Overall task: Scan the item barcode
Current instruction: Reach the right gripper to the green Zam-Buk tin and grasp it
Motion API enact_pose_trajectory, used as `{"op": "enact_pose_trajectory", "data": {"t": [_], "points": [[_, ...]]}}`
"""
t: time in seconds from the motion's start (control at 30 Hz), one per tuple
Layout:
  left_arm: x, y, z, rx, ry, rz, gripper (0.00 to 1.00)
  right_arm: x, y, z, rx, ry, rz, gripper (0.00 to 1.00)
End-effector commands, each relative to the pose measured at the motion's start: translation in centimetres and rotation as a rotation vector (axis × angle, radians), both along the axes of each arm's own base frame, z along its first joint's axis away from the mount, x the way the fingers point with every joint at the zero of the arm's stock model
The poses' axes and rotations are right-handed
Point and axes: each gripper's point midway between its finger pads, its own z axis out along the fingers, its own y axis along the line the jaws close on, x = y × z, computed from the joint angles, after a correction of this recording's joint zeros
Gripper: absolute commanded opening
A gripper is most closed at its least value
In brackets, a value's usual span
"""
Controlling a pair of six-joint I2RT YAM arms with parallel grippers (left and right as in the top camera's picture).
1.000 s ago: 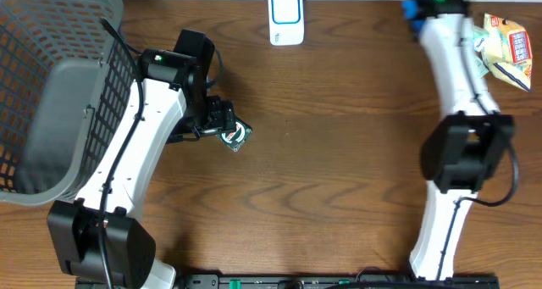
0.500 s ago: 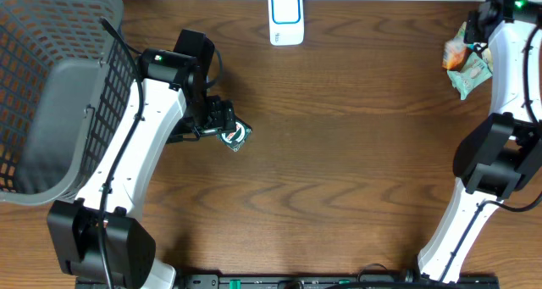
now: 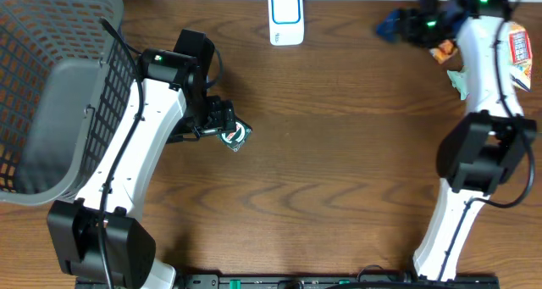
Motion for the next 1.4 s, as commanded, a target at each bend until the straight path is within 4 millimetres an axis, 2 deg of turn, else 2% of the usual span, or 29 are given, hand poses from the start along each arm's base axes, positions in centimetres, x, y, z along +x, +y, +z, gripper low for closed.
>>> {"op": "enact_pose_trajectory", "data": {"t": [0.0, 0.03, 0.17, 0.37, 0.43, 0.47, 0.6, 0.67, 0.83, 0.93, 1.03, 1.13, 1.37], "points": [[0.1, 0.0, 0.2, 0.002, -0.002, -0.006, 0.98, -3.4, 6.7, 0.5, 0.108, 0.09, 0.152, 0.99], [0.1, 0.0, 0.2, 0.002, -0.001, -0.006, 0.98, -5.8, 9.6, -0.4, 0.06, 0.136, 0.265, 0.99], [0.1, 0.0, 0.2, 0.002, -0.002, -0.006, 0.98, -8.5, 14.2, -1.7, -0.031, 0.16, 0.413, 0.99], [0.1, 0.0, 0.2, 0.002, -0.002, -0.006, 0.97, -10.7, 18.9, -5.0, -0.283, 0.133, 0.532, 0.99], [0.1, 0.0, 0.2, 0.002, -0.002, -0.006, 0.98, -11.6, 20.9, -5.8, -0.297, 0.123, 0.569, 0.99], [0.1, 0.0, 0.2, 0.002, -0.002, -0.006, 0.98, -12.5, 22.7, -6.4, -0.296, 0.115, 0.598, 0.99], [0.1, 0.0, 0.2, 0.002, -0.002, -0.006, 0.98, -13.5, 25.8, -7.4, -0.275, 0.11, 0.584, 0.99], [0.1, 0.0, 0.2, 0.002, -0.002, -0.006, 0.97, -13.8, 27.2, -7.9, -0.254, 0.115, 0.548, 0.96], [0.1, 0.0, 0.2, 0.002, -0.002, -0.006, 0.98, -15.0, 29.9, -8.8, -0.159, 0.117, 0.574, 0.85], [0.1, 0.0, 0.2, 0.002, -0.002, -0.006, 0.98, -15.5, 30.4, -9.7, -0.152, 0.121, 0.572, 0.75], [0.1, 0.0, 0.2, 0.002, -0.002, -0.006, 0.98, -15.7, 30.8, -10.5, -0.139, 0.132, 0.547, 0.74], [0.1, 0.0, 0.2, 0.002, -0.002, -0.006, 0.98, -15.7, 31.2, -11.4, -0.124, 0.131, 0.526, 0.57], [0.1, 0.0, 0.2, 0.002, -0.002, -0.006, 0.98, -15.7, 32.2, -12.9, -0.098, 0.098, 0.509, 0.56]]}}
